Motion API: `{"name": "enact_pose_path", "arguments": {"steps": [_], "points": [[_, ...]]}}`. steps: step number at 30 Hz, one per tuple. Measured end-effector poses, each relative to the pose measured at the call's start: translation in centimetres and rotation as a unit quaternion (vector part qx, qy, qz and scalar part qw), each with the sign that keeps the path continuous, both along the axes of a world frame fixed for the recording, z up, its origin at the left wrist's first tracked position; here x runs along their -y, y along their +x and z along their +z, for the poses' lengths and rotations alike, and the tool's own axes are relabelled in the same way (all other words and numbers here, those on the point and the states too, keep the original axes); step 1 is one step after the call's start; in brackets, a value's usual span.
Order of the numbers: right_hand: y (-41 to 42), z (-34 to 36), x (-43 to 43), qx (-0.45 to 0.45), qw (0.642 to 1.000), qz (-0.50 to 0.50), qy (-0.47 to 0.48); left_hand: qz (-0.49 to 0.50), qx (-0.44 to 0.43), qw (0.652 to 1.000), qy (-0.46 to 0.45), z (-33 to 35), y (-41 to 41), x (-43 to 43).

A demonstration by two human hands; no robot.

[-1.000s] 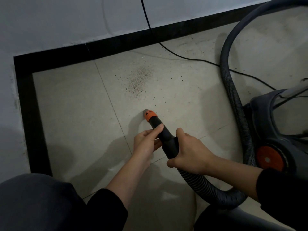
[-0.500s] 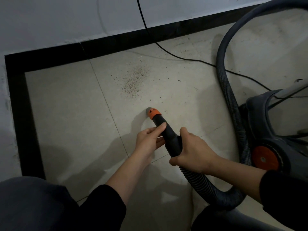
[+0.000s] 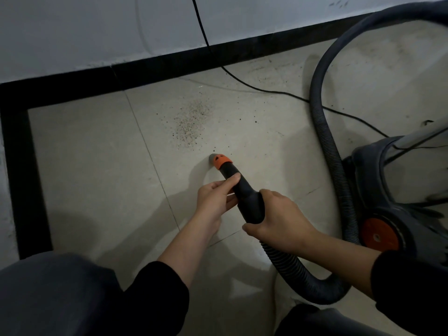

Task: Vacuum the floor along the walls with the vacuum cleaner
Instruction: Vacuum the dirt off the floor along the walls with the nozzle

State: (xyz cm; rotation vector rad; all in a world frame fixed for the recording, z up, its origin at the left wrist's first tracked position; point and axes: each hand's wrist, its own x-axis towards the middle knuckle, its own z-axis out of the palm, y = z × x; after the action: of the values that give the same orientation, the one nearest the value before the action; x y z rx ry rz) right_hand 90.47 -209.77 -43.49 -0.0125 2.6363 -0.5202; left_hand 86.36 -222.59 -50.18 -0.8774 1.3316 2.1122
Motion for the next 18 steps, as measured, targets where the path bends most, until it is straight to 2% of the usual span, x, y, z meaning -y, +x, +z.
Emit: {"name": "enact_pose_path", "arguments": {"steps": [18], "points": [[-3.2,0.0,0.0,-0.019,1.0,-0.012,-0.02,0.005,-0.012,1.0,-0.003,0.2,-3.2,-0.1]]}}
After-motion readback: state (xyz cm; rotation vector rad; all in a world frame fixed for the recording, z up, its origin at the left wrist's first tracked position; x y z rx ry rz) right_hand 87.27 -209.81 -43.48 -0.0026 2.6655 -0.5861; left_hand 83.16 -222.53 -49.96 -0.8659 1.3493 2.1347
